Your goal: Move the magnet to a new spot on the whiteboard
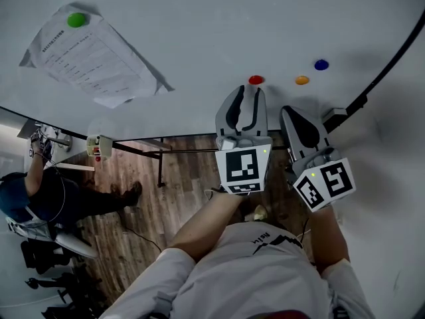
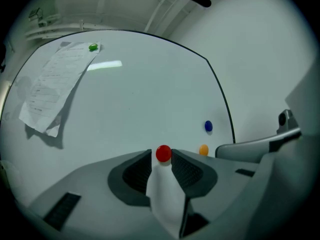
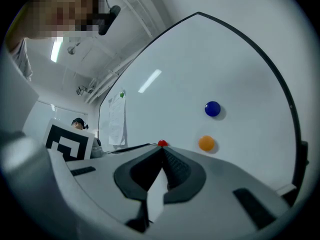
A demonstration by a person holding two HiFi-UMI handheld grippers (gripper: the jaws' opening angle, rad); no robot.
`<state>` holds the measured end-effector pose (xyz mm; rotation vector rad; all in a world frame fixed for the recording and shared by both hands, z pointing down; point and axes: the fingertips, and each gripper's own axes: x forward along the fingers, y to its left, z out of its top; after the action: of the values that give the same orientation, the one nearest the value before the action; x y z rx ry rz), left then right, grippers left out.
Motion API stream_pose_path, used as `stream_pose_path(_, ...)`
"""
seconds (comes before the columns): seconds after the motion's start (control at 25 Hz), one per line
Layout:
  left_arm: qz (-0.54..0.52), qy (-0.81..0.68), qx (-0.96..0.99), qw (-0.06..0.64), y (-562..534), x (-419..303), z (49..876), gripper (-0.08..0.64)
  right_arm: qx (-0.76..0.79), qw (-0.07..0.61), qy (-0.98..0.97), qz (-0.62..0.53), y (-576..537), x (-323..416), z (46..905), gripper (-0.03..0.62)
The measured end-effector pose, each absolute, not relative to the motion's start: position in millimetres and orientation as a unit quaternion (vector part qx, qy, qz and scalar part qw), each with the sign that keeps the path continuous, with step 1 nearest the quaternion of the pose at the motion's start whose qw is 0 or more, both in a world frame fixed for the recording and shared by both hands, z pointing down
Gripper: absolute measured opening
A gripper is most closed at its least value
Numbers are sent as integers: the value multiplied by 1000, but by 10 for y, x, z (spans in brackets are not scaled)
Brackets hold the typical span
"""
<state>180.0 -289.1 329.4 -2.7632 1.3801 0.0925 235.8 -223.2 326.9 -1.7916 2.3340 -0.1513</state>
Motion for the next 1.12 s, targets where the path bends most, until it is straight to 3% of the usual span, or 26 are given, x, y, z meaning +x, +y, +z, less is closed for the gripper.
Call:
stream_pose_path(0.28,30,426,-904,22,-2669,1643,3256,127,-599,88,794,-54,-2158,2211,3296,14)
stream_pose_path(0.8,23,378,-925,-5,-2111,1431,3311,14,-598,78,797,-38,-1896,1999,3203,14)
stream_pose_path(1.12,29,377,-925,-27,-1885,1270,3360,12,-588,72,805,-36,-1715,1828,3200,14)
